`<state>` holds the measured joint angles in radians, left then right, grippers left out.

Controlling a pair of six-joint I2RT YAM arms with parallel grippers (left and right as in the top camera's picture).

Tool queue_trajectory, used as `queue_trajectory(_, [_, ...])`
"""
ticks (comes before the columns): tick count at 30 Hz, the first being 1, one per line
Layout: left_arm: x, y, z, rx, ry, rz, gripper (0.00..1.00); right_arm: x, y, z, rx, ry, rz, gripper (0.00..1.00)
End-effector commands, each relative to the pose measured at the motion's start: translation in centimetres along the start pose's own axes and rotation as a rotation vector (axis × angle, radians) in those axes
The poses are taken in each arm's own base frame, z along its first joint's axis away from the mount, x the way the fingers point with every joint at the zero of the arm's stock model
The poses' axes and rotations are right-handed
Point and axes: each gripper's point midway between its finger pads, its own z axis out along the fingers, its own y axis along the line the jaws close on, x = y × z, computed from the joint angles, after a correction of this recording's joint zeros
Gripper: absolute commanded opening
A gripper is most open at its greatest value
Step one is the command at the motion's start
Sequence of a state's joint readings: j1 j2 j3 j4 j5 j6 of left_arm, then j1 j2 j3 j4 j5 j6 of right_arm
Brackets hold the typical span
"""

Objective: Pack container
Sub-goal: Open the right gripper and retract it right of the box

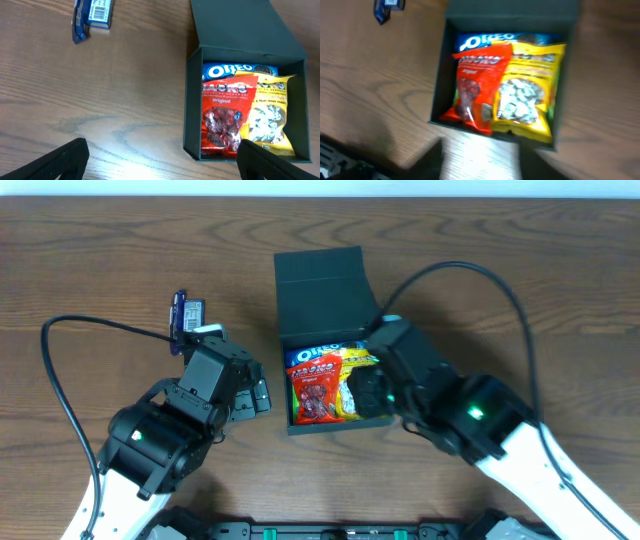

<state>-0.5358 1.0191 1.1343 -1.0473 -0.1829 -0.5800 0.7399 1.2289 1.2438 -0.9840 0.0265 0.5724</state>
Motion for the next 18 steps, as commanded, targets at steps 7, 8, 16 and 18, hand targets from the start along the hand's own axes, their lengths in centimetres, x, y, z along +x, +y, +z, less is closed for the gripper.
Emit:
queue_trajectory(7, [-0.5,-0.2,-0.5,0.009,-0.012,-0.014,0.95,-0.5,-3.9,-4.4,0.111,-0.104,0.022,0.97])
queue_trajectory(8, [-0.5,-0.2,-0.5,0.009,-0.012,-0.014,0.95,-0.4,-4.3,-4.6,0.125,-0.107,0.024,0.98])
queue_trajectory(16, [-0.5,-0.2,-0.5,0.009,-0.013,-0.014,0.95,-0.1,-6.2,-4.8,0.188,-0.088,0.028,0.97])
queue_trajectory(18, [-0.5,-0.3,-0.5,0.012,-0.015,-0.015,0.95,-0.2,-6.6,-4.9,0.196,-0.088,0.038,0.98])
